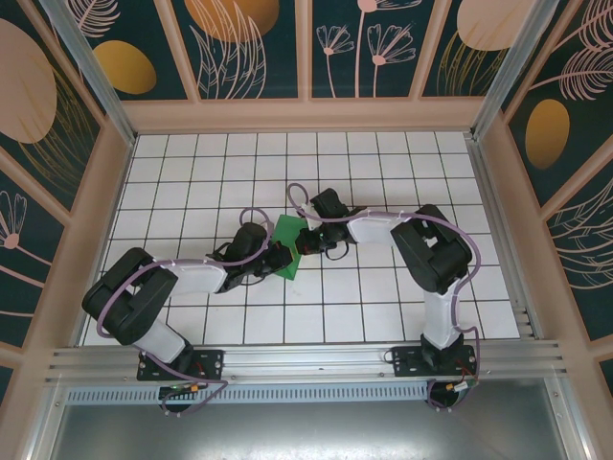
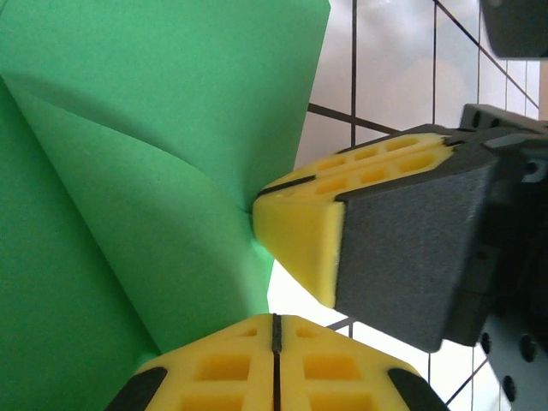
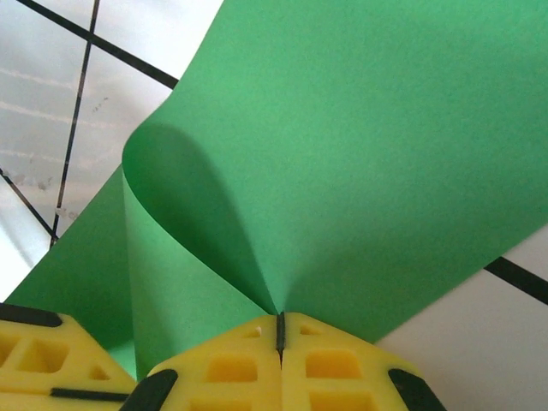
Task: Fold a paper plane with a square sheet of paper (pick it up from the middle)
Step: Fold the triangle a second time at the center of the table.
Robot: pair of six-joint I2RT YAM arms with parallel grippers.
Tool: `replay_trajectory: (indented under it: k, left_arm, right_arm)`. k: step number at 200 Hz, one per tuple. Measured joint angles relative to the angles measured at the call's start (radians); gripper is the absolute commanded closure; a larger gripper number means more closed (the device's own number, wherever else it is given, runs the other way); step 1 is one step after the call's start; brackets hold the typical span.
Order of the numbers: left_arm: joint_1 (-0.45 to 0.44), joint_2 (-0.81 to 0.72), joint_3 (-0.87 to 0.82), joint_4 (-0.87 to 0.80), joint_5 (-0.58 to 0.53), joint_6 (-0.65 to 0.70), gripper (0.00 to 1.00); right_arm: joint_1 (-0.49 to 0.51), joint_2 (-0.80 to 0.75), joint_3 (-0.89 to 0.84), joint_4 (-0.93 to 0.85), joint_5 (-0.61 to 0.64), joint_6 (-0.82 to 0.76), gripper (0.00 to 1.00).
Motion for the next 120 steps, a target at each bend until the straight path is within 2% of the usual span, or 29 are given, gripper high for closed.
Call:
replay_trajectory:
  k: [120]
  left_arm:
    - [0.0,0.063,0.011,0.029,0.021,-0.009,0.9]
  right_arm:
    - [0.0,0.002,0.012,-0.008,-0.002,-0.014,1.0]
